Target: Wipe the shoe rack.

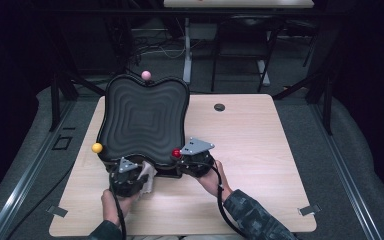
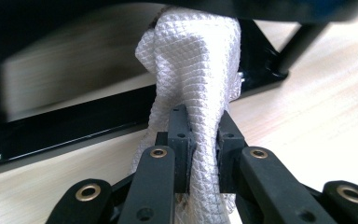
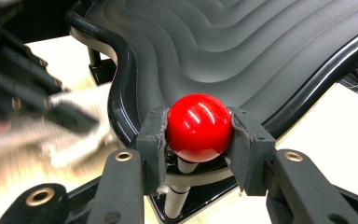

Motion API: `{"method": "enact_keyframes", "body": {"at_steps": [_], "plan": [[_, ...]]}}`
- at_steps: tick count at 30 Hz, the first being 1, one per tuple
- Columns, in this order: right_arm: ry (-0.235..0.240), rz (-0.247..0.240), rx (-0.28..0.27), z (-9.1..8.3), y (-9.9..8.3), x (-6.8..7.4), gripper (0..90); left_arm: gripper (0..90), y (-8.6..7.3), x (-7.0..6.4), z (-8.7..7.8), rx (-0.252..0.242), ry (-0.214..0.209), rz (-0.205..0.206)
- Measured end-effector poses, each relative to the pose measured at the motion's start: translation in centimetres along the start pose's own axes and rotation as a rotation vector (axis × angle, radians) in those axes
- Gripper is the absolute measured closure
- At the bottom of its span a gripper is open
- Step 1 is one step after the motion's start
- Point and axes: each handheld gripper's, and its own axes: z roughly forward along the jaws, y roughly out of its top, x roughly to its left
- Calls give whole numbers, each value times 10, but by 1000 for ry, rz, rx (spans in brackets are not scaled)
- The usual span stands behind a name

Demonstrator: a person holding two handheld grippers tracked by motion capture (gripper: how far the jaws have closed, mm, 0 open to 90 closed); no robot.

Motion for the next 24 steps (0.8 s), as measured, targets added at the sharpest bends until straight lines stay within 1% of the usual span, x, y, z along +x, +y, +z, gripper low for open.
{"method": "enact_keyframes", "body": {"at_steps": [1,3,5,7,8,9,11,13,15,17,18,19,20,22,23,24], "plan": [[3,2,4,0,0,0,600,805,0,0,0,0,0,0],[1,-1,7,-1,0,0,600,805,0,9,-7,5,15,-16],[2,1,-3,0,0,0,600,805,-3,20,-14,26,41,-29],[-2,0,0,0,0,0,600,805,-7,33,-21,52,86,-38],[-4,-1,1,0,0,0,600,806,-8,39,-24,58,110,-40],[5,1,-6,0,0,0,600,806,-9,45,-27,62,132,-45],[2,-1,-4,0,0,0,600,806,-11,55,-31,71,164,-60],[0,-1,-4,0,0,0,600,805,-12,65,-35,81,210,-76],[2,0,-4,0,0,0,600,806,-14,75,-38,75,235,-112],[3,0,-6,0,0,0,600,806,-15,82,-41,57,259,-137],[2,-1,-5,0,0,0,600,805,-15,88,-44,22,276,-165],[2,-1,-5,0,0,0,600,805,-15,88,-44,22,276,-165],[2,-1,-5,0,0,0,600,805,-14,90,-46,4,279,-171],[2,-1,-5,0,0,0,600,805,-13,91,-50,-23,277,-171],[2,-1,-5,0,0,0,600,804,-11,91,-51,-34,278,-169],[3,-1,-6,0,-1,0,600,804,-10,92,-51,-36,277,-155]]}}
